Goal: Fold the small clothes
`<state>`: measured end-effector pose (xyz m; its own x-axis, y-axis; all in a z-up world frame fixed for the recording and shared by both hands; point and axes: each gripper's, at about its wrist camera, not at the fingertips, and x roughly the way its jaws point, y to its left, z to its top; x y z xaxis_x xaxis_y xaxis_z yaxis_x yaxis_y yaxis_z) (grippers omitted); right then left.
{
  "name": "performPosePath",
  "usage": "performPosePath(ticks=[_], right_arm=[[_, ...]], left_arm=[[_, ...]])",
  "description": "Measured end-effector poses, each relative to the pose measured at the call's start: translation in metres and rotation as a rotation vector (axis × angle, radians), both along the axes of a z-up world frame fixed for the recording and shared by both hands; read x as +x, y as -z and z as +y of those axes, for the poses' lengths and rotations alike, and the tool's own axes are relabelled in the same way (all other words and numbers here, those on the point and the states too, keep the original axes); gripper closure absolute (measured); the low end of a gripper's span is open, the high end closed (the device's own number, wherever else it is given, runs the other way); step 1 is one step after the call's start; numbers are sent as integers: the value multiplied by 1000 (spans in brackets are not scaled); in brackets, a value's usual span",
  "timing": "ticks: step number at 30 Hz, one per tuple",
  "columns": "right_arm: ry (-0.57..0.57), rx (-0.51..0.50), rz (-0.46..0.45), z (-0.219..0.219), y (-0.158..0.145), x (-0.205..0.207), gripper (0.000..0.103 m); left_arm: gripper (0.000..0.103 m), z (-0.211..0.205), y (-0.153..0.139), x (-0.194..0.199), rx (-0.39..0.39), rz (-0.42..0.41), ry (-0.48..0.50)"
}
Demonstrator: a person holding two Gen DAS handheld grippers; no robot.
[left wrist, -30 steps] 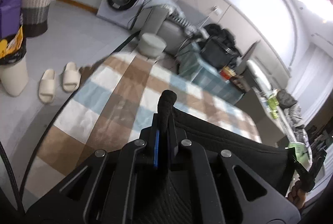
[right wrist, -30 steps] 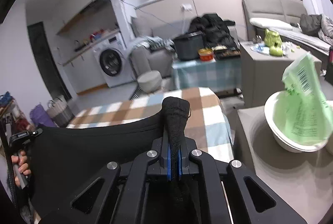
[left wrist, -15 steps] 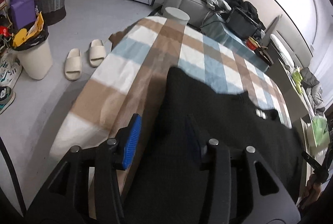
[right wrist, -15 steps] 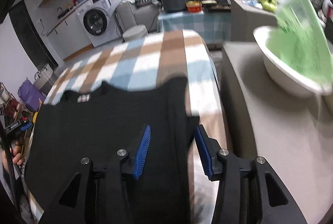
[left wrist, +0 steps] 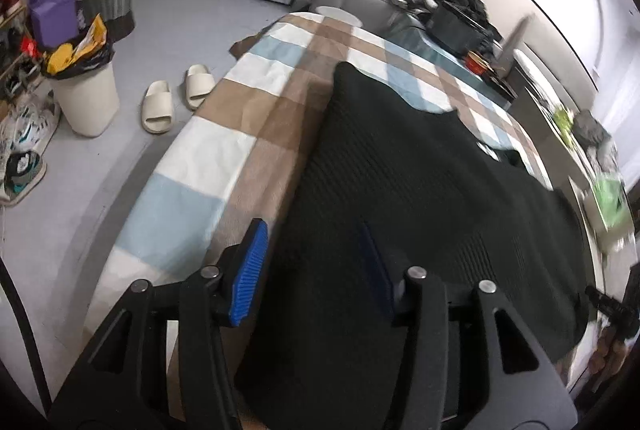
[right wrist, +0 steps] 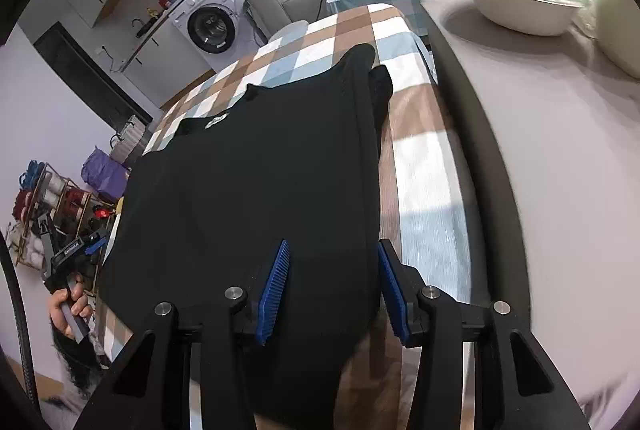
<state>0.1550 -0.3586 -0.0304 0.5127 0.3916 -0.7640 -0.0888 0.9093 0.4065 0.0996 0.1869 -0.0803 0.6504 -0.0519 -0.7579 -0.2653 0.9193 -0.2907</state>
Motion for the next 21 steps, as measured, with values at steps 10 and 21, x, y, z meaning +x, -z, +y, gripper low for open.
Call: performPosePath(ticks=[10, 21], right_arm=[[-11, -12, 19, 12, 14, -58, 57], [18, -136, -117, 27, -14, -73, 93]], left_arm=[[35, -27, 0, -46, 52, 32, 73], [15, -35, 0, -58, 36, 38, 84]])
